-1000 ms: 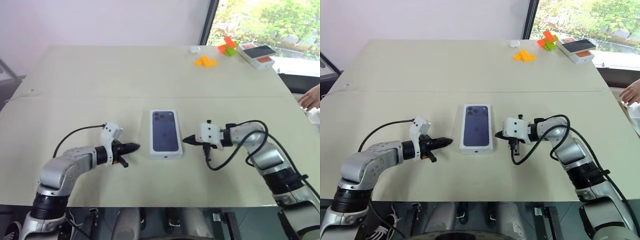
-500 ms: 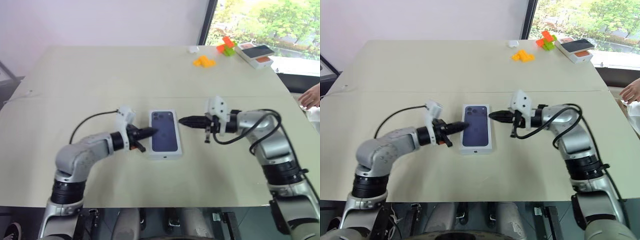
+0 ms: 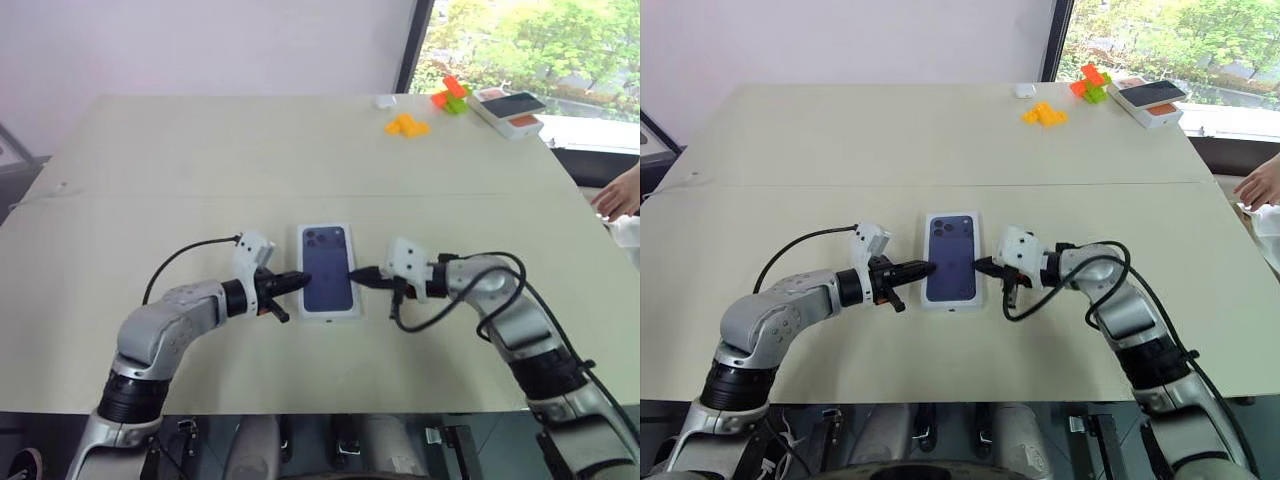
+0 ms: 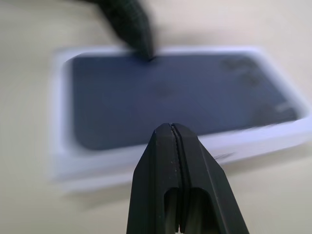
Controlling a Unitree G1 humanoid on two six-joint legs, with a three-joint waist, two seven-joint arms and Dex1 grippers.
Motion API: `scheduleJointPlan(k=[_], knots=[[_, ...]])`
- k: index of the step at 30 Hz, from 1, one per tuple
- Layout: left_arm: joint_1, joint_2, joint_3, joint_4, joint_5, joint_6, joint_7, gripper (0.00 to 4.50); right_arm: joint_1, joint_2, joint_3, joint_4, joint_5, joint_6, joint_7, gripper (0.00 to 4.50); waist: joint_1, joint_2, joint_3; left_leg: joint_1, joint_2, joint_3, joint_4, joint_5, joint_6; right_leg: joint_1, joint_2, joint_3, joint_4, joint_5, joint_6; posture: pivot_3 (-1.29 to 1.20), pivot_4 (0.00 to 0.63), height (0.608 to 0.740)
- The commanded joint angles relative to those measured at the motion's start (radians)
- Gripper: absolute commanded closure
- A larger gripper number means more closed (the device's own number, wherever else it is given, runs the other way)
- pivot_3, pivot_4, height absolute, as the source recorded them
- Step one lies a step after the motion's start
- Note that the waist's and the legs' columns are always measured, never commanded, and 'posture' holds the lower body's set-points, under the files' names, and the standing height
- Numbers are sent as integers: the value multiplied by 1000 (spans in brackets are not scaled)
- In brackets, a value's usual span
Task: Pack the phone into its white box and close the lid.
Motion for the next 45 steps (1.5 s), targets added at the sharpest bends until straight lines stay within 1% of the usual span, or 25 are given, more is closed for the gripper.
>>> scheduleJointPlan(k=[1, 5, 6, 7, 9, 10, 13, 16, 19, 21, 23, 24, 27, 28, 31, 32, 33, 34, 35, 37, 41, 42, 43, 45], knots=[[-106, -47, 55, 57, -7, -20, 46, 4500, -96, 58, -56, 59, 16, 11, -78, 4480, 2, 0, 0, 0, 0, 0, 0, 0, 0, 0, 0, 0, 0, 0, 0, 0, 150, 737], [-163, -92, 13, 207, 104, -133, 79, 4500, -150, 76, -1, 220, -111, -88, -157, 4480, 1, 0, 0, -1, -1, 0, 3, 0, 1, 1, -1, 0, -1, 2, -3, 0, 150, 737], [-159, -98, -5, 235, 133, -161, 81, 4500, -153, 89, 9, 255, -130, -78, -181, 4480, 0, 0, 0, -2, -1, 0, 3, 0, 1, 1, -1, 0, -1, 2, -3, 0, 150, 737], [-157, -100, -26, 265, 159, -169, 83, 4500, -151, 95, 30, 284, -157, -75, -194, 4480, -1, 0, 0, -2, -1, 1, 4, 0, 1, 1, -2, 0, -1, 2, -3, 0, 150, 737], [-144, -90, -63, 291, 217, -204, 85, 4500, -140, 81, 74, 312, -229, -133, -211, 4480, -1, 1, -1, -2, -1, 1, 4, 0, 0, 1, -2, 0, -1, 2, -3, 0, 150, 737], [-134, -87, -63, 285, 215, -205, 73, 4500, -136, 86, 69, 306, -223, -121, -208, 4480, -2, 2, -1, -1, -1, 1, 4, 0, 0, 1, -2, 0, 0, 2, -3, 0, 150, 737], [-111, -70, -50, 251, 213, -211, 50, 4500, -131, 98, 35, 259, -177, -100, -190, 4480, -2, 2, -1, 8, -1, 1, 3, -2, 2, 10, -2, 0, -1, 0, 0, 0, 150, 737], [-87, -42, -20, 165, 176, -175, 30, 4500, -116, 88, -18, 176, -77, -52, -125, 4480, -3, 2, -1, 9, -1, 1, 1, -2, 2, 10, -2, 0, -1, 0, -1, 0, 150, 737], [-46, -19, 39, 46, 91, -106, 5, 4500, -60, 55, -60, 37, 51, 15, -24, 4480, -3, 1, 0, 8, -1, 1, -3, -2, 2, 8, -2, 0, -3, 1, -2, 0, 150, 737], [-2, 20, 65, -51, 69, -100, -15, 4500, -9, 3, -80, -51, 127, 79, 52, 4480, 0, 1, 0, 8, -1, 1, -4, -1, 1, 8, -2, 0, -3, 2, -3, 0, 150, 737], [17, 49, 84, -93, 61, -83, -10, 4500, 13, -30, -93, -77, 157, 109, 79, 4480, 0, 1, 0, 8, -1, 1, -5, -1, 1, 8, -2, 0, -4, 1, -2, 0, 150, 737], [34, 69, 102, -112, 66, -108, -18, 4500, 24, -54, -102, -88, 172, 118, 101, 4480, 0, 1, 0, 9, -1, 1, -5, -1, 1, 8, -2, 0, -4, 1, -1, 0, 150, 737], [78, 141, 152, -128, 79, -164, -58, 4500, 43, -103, -136, -111, 191, 114, 123, 4480, -3, 1, 0, 9, -1, 1, -5, -1, 1, 8, -2, 0, -5, 0, 0, 0, 150, 737], [86, 174, 171, -122, 58, -142, -82, 4500, 45, -119, -148, -115, 206, 126, 133, 4480, -3, 1, 0, 9, -1, 1, -6, -1, 1, 8, -1, 0, -5, 0, 0, 0, 150, 737], [134, 260, 247, -113, 51, -184, -145, 4500, 45, -179, -191, -90, 257, 190, 175, 4480, -1, 1, 0, 9, -1, 1, -8, -1, 1, 7, -1, 0, -5, -1, 0, 0, 150, 737], [146, 276, 267, -106, 46, -190, -158, 4500, 40, -190, -199, -74, 267, 213, 178, 4091, -1, 1, 0, 9, -1, 1, -8, -1, 1, 6, -1, 0, -5, -1, 0, 0, 150, 737], [164, 291, 286, -101, 47, -211, -174, 4500, 45, -205, -200, -61, 254, 185, 190, 3933, 0, 1, 0, 9, -1, 1, -8, -1, 1, 6, -1, 0, -6, -1, 0, 0, 150, 737], [178, 302, 299, -94, 56, -233, -182, 4249, 50, -215, -201, -50, 236, 145, 195, 3569, 1, 1, 0, 9, -1, 1, -8, -1, 1, 7, -1, 0, -6, -1, 0, 0, 150, 737], [196, 314, 315, -85, 62, -246, -190, 3958, 56, -223, -209, -46, 231, 119, 200, 3038, 1, 1, 0, 9, -1, 1, -8, -1, 1, 7, -1, 0, -6, -1, 0, 0, 150, 737], [248, 348, 333, -81, 70, -275, -234, 3233, 61, -240, -228, -43, 241, 100, 216, 2094, 1, 1, 0, 9, -1, 1, -8, -2, 1, 7, -1, 0, -7, -1, 0, 0, 150, 737], [344, 398, 381, -69, 69, -328, -310, 1120, 69, -281, -260, -23, 253, 56, 260, 22, 1, 1, 1, 8, -1, 1, -8, -2, 1, 6, -2, 0, -8, -1, 0, 0, 150, 737], [359, 405, 397, -62, 53, -327, -327, 556, 68, -289, -265, -12, 253, 48, 267, 0, 1, 2, 1, 8, -1, 1, -8, -2, 1, 6, -2, 0, -8, -1, 0, 0, 150, 737], [369, 406, 416, -55, 44, -339, -343, 116, 65, -295, -269, 1, 250, 40, 270, 0, 1, 2, 1, 8, -1, 1, -8, -2, 1, 6, -2, 0, -8, -1, 0, 0, 150, 737], [376, 408, 435, -44, 42, -351, -349, 46, 63, -305, -272, 18, 239, 14, 281, 0, 1, 2, 1, 8, -1, 1, -9, -2, 1, 6, -2, 0, -8, -2, -1, 0, 150, 737]])
